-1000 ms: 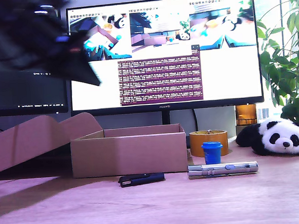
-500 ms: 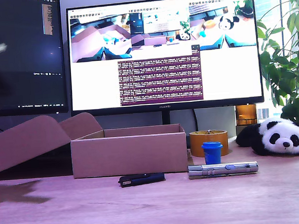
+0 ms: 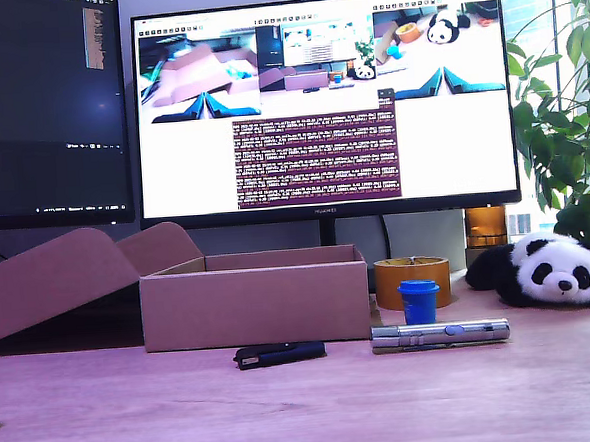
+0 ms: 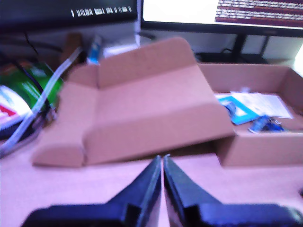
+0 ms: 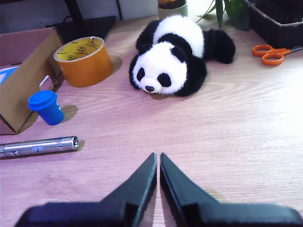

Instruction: Pick up the keys and place it inside the cardboard box

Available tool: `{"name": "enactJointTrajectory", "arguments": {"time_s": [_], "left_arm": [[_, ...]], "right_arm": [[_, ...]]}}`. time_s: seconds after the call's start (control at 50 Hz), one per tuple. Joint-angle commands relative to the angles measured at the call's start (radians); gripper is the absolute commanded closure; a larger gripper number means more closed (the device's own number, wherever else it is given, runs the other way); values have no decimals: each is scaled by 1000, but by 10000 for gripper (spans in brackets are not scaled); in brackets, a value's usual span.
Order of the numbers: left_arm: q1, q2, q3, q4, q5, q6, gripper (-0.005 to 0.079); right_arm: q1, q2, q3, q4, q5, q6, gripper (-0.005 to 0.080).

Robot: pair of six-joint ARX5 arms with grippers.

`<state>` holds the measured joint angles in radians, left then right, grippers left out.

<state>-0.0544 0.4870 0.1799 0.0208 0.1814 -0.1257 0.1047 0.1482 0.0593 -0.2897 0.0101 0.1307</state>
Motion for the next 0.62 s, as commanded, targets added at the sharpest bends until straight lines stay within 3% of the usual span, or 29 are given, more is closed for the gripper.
{"name": "enactJointTrajectory", "arguments": {"time_s": [0.0, 0.6], "left_arm": [[-1, -43, -18, -24, 1, -6, 764], [-1, -373, -18, -333, -6, -10, 764]], "right_arm": [[0, 6, -13, 7, 0, 3, 765], [0, 6, -13, 7, 0, 3, 765]]}}
